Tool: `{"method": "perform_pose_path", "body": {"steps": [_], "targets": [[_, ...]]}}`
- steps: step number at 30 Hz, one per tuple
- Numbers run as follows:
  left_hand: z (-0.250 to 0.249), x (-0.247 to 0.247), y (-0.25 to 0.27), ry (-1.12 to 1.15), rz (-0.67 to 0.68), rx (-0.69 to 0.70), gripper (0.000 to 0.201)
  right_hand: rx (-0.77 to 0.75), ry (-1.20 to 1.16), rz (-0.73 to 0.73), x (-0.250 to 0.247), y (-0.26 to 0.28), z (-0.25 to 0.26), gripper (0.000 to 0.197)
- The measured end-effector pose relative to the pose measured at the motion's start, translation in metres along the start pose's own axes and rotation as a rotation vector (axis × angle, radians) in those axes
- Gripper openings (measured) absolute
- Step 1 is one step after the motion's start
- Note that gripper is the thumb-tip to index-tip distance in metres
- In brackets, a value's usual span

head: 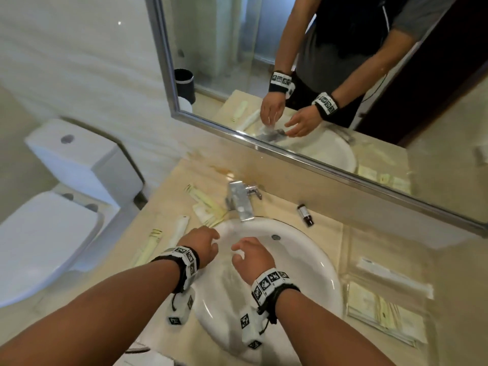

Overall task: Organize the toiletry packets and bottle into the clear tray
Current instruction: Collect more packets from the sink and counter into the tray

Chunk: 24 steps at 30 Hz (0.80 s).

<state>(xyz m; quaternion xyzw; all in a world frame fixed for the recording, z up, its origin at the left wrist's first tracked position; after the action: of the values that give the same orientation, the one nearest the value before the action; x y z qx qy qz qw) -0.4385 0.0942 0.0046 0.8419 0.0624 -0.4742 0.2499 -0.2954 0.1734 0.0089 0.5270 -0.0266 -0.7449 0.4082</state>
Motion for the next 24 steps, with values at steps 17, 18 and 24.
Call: {"method": "perform_pose_path", "body": {"steps": [17,18,24], "targets": [[0.123,-0.028,-0.019,0.109,-0.017,-0.088,0.05,0.002,0.582,0.17,0.076,-0.1,0.11,0.04],[0.125,-0.03,-0.021,0.117,-0.018,-0.085,0.05,0.017,0.591,0.164,0.079,-0.103,0.112,0.041],[0.143,-0.036,-0.021,0.141,-0.037,-0.104,0.049,0.085,0.67,0.107,0.085,-0.108,0.114,0.047]]}}
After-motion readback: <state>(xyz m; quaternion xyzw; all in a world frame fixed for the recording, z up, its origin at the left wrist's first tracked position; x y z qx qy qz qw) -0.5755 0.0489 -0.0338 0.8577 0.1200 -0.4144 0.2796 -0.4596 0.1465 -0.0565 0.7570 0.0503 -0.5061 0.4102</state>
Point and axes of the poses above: each hand's wrist, its own y-axis away from the middle knuckle, its own x-axis out of the palm, z = x × y, the point moved 8 cm from there along -y, towards the middle knuckle, and after that the axes turned 10 degrees about x, right-handed, at the moved point
